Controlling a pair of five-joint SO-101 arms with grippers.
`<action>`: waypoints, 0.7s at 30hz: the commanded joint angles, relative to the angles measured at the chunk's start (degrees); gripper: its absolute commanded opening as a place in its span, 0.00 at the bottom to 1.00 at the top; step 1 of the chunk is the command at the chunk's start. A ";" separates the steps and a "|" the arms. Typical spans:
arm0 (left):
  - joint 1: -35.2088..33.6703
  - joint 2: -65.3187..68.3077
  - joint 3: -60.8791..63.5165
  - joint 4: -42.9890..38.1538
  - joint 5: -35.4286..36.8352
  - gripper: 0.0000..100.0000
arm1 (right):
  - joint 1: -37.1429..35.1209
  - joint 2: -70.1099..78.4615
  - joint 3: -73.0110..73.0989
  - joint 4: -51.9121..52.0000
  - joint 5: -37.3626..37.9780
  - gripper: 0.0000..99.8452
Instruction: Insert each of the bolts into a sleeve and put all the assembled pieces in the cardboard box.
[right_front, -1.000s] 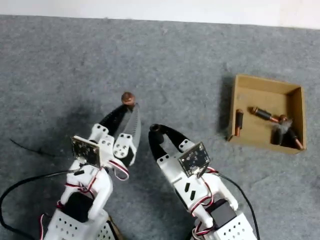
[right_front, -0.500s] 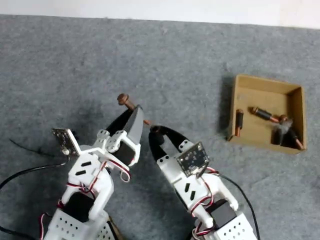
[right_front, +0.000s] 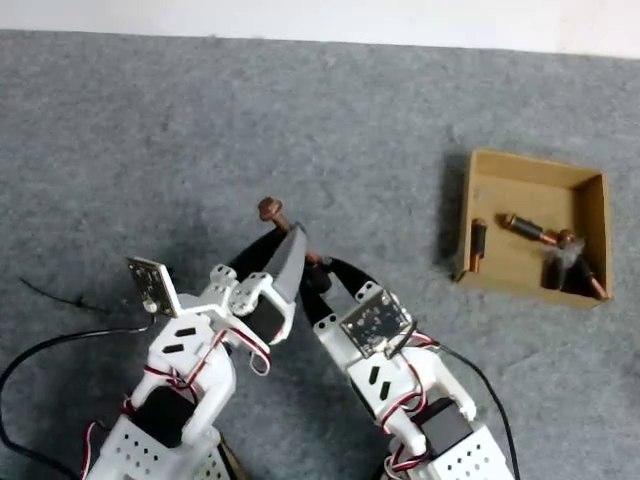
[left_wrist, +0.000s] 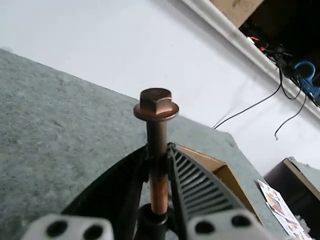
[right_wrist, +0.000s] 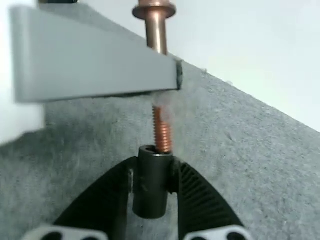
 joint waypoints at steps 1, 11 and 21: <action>1.80 -1.01 -0.31 0.00 -0.53 0.01 | 0.31 -0.48 7.69 -0.31 0.53 0.00; 4.79 -1.01 -1.45 11.25 -0.62 0.01 | 2.07 -0.75 7.60 -0.48 0.53 0.00; 7.34 -0.92 -0.40 12.40 -0.62 0.02 | 2.07 -0.57 7.60 -0.31 0.53 0.00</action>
